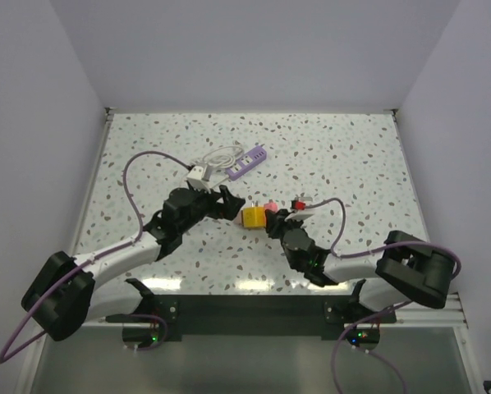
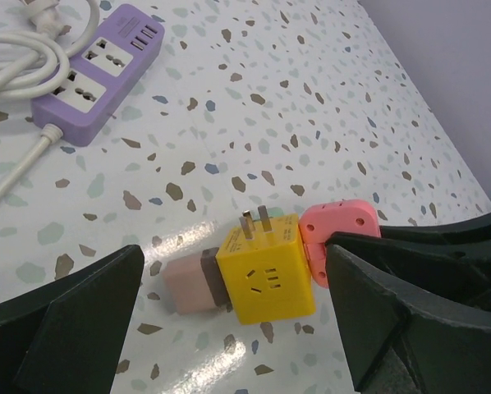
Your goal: Insert the plug
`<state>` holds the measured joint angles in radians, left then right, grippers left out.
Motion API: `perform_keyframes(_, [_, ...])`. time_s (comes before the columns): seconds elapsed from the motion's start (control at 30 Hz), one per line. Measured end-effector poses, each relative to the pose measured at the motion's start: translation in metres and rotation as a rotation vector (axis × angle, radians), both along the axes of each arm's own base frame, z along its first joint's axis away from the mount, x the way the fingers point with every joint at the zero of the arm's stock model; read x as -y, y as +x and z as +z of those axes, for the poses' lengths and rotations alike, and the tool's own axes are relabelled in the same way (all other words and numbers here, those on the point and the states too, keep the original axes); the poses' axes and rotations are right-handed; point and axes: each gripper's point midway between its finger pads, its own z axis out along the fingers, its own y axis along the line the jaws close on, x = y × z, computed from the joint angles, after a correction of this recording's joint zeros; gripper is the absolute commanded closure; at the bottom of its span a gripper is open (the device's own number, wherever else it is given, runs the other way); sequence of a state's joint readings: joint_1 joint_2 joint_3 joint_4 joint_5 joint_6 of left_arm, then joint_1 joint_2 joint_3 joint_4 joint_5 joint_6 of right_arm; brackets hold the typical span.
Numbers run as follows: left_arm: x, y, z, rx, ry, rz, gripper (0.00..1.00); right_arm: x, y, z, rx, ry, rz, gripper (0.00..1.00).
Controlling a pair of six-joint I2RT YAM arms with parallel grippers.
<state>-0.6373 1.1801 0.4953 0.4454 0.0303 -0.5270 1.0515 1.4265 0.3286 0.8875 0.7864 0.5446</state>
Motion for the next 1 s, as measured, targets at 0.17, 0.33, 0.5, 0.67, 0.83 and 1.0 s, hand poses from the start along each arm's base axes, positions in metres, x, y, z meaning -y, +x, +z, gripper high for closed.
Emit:
perform_keyframes(0.17, [-0.003,0.000,-0.001,0.000,0.005,0.009,0.02,-0.007,-0.021,-0.021,-0.029,-0.014,0.032,1.00])
perform_keyframes(0.33, [-0.005,-0.003,-0.007,-0.007,0.018,0.011,0.02,0.008,-0.048,-0.075,-0.121,-0.206,0.047,1.00])
perform_keyframes(0.5, [-0.007,-0.005,-0.009,-0.007,0.026,0.009,0.02,0.009,-0.048,-0.075,-0.124,-0.208,0.009,0.91])
perform_keyframes(0.67, [-0.008,-0.006,-0.005,0.004,0.020,0.009,0.01,0.007,-0.048,-0.074,-0.126,-0.218,-0.003,0.54])
perform_keyframes(0.83, [-0.008,-0.006,-0.004,0.005,0.019,0.009,0.00,0.016,-0.051,-0.084,-0.149,-0.303,0.011,0.25])
perform_keyframes(1.0, [-0.008,-0.006,-0.002,0.011,0.015,0.009,0.00,0.021,-0.053,-0.076,-0.142,-0.357,0.035,0.05])
